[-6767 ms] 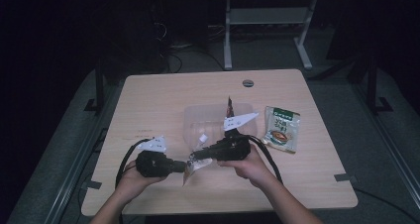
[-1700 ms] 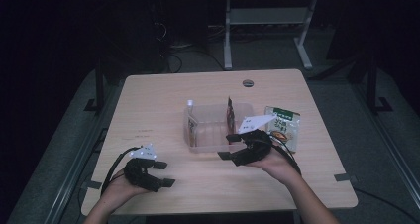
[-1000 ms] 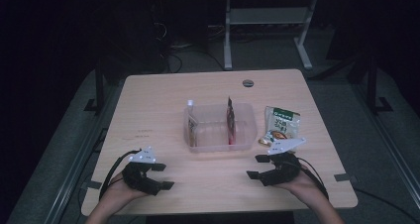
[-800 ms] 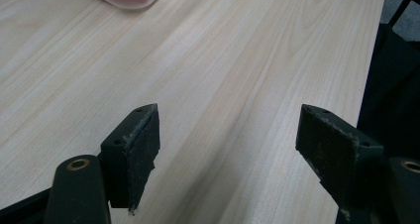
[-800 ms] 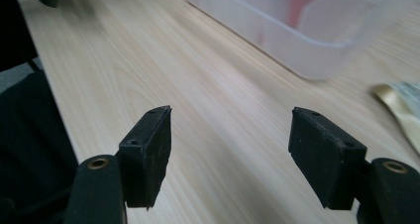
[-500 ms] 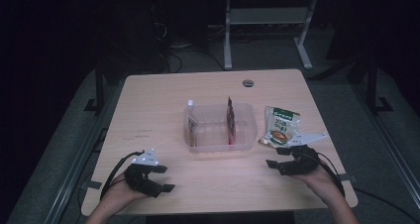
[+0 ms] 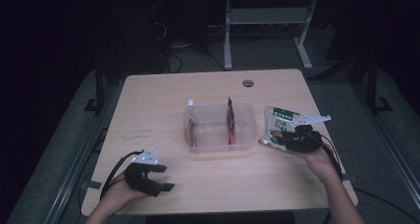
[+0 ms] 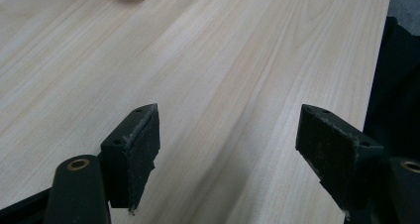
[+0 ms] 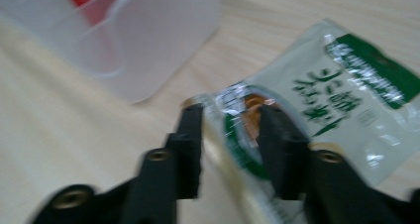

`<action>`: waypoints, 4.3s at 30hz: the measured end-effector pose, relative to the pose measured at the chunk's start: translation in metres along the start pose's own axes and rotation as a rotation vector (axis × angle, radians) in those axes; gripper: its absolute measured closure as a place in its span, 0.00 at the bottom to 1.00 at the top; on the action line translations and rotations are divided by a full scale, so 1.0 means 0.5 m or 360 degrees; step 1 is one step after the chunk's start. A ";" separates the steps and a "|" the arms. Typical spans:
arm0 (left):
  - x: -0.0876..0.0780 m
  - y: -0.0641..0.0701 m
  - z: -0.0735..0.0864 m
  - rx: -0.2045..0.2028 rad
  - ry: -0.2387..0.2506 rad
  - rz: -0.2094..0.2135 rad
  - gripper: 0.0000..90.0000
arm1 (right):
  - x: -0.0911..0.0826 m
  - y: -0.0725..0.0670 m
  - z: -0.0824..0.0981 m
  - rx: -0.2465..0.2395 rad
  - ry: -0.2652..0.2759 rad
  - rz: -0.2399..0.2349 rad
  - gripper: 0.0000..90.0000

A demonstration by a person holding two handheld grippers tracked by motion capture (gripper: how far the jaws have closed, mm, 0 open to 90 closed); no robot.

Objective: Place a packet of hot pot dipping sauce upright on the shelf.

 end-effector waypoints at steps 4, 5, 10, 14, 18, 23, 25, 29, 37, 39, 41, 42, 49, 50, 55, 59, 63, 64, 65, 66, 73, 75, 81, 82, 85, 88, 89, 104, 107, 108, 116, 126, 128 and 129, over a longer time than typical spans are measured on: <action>0.000 0.001 0.001 0.0006 -0.0005 -0.0004 0.28 | 0.029 0.037 -0.003 0.0000 -0.0019 0.0067 0.99; 0.000 0.001 0.002 0.0006 -0.0004 -0.0002 0.28 | 0.038 0.045 -0.002 0.0015 -0.0021 0.0074 1.00; 0.001 0.001 0.003 -0.0011 0.0004 -0.0006 0.28 | 0.071 0.068 0.023 -0.0017 -0.0131 0.0089 1.00; -0.001 -0.001 0.004 -0.0009 0.0002 -0.0003 0.28 | 0.075 0.073 0.030 -0.0008 -0.0161 0.0079 1.00; 0.000 0.002 0.003 -0.0014 -0.0002 -0.0004 0.28 | 0.076 0.073 0.039 0.0011 -0.0208 0.0071 1.00; 0.001 0.002 0.004 -0.0012 -0.0002 0.0000 0.28 | 0.078 0.068 0.044 -0.0079 -0.0256 0.0080 1.00; 0.001 0.002 0.005 -0.0015 -0.0006 0.0000 0.28 | 0.075 0.064 0.045 -0.0078 -0.0280 0.0071 1.00; -0.001 0.001 0.006 -0.0009 -0.0008 0.0005 0.28 | 0.070 0.054 0.049 -0.0129 -0.0300 0.0055 1.00; -0.001 0.002 0.006 -0.0006 -0.0014 0.0012 0.28 | 0.055 0.016 0.060 -0.0195 -0.0361 -0.0038 1.00; -0.001 0.002 0.007 -0.0007 -0.0013 0.0011 0.28 | 0.050 0.003 0.064 -0.0210 -0.0376 -0.0065 1.00; -0.002 0.002 0.007 -0.0007 -0.0014 0.0014 0.28 | 0.045 -0.010 0.068 -0.0226 -0.0388 -0.0083 1.00; -0.001 0.003 0.006 -0.0016 -0.0009 0.0012 0.28 | 0.044 -0.014 0.069 -0.0235 -0.0395 -0.0095 1.00; 0.000 0.004 0.009 -0.0014 -0.0024 0.0018 0.28 | 0.030 -0.067 0.083 -0.0293 -0.0413 -0.0203 1.00; 0.000 0.004 0.008 -0.0012 -0.0025 0.0018 0.28 | 0.028 -0.076 0.085 -0.0303 -0.0416 -0.0221 1.00; -0.001 0.004 0.007 -0.0007 -0.0017 0.0016 0.28 | 0.023 -0.106 0.089 -0.0382 -0.0416 -0.0271 1.00; -0.002 0.002 0.007 -0.0011 -0.0017 0.0016 0.28 | 0.027 -0.060 0.066 -0.0345 -0.0351 -0.0167 1.00; 0.000 0.003 0.007 -0.0008 -0.0026 0.0020 0.28 | 0.039 0.012 0.041 -0.0267 -0.0275 -0.0010 1.00; 0.000 0.003 0.007 -0.0008 -0.0029 0.0021 0.28 | 0.045 0.025 0.043 -0.0235 -0.0280 0.0006 1.00; 0.001 0.004 0.007 -0.0010 -0.0026 0.0022 0.28 | 0.050 0.032 0.046 -0.0239 -0.0288 0.0018 1.00; 0.001 0.004 0.007 -0.0009 -0.0026 0.0022 0.28 | 0.055 0.038 0.047 -0.0226 -0.0280 0.0030 1.00; 0.001 0.005 0.008 -0.0010 -0.0026 0.0022 0.28 | 0.063 0.039 0.052 -0.0228 -0.0329 0.0010 1.00; 0.001 0.006 0.007 -0.0003 -0.0024 0.0026 0.28 | 0.059 0.033 0.056 -0.0232 -0.0339 -0.0011 1.00; 0.002 0.006 0.007 -0.0005 -0.0033 0.0030 0.28 | 0.044 0.005 0.068 -0.0222 -0.0357 -0.0096 1.00; 0.002 0.006 0.007 -0.0004 -0.0034 0.0031 0.28 | 0.042 -0.001 0.070 -0.0220 -0.0357 -0.0109 1.00; 0.004 0.006 0.008 -0.0004 -0.0039 0.0032 0.28 | 0.041 -0.015 0.072 -0.0213 -0.0360 -0.0157 1.00; 0.002 0.006 0.008 -0.0004 -0.0038 0.0033 0.28 | 0.040 -0.018 0.069 -0.0202 -0.0362 -0.0174 0.98; 0.002 0.005 0.008 -0.0004 -0.0035 0.0029 0.28 | 0.040 -0.016 0.067 -0.0193 -0.0360 -0.0179 0.93; 0.003 0.003 0.010 -0.0018 -0.0039 0.0026 0.28 | 0.071 0.115 0.007 -0.0004 -0.0081 0.0242 0.93; 0.003 0.002 0.011 -0.0016 -0.0040 0.0025 0.28 | 0.076 0.133 0.013 0.0011 -0.0103 0.0255 0.96; 0.002 0.002 0.011 -0.0020 -0.0039 0.0023 0.28 | 0.077 0.134 0.016 0.0018 -0.0108 0.0229 0.96; 0.002 0.002 0.012 -0.0020 -0.0040 0.0021 0.28 | 0.072 0.146 0.040 -0.0088 -0.0213 0.0243 1.00; 0.004 0.006 0.011 -0.0007 -0.0045 0.0033 0.28 | 0.067 0.088 0.051 -0.0153 -0.0209 -0.0026 1.00; 0.004 0.007 0.010 -0.0005 -0.0042 0.0036 0.28 | 0.063 0.066 0.055 -0.0178 -0.0225 -0.0079 1.00; 0.004 0.007 0.010 -0.0004 -0.0043 0.0037 0.28 | 0.059 0.051 0.058 -0.0203 -0.0241 -0.0113 1.00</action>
Point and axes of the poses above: each handheld gripper's, and its own axes: x roughly forward along the jaws, z roughly out of its underside, y roughly to its right, the point moved 9 cm from there along x, roughly forward along the jaws, and after that the axes turned 11 degrees about y, right-handed, at the moved point
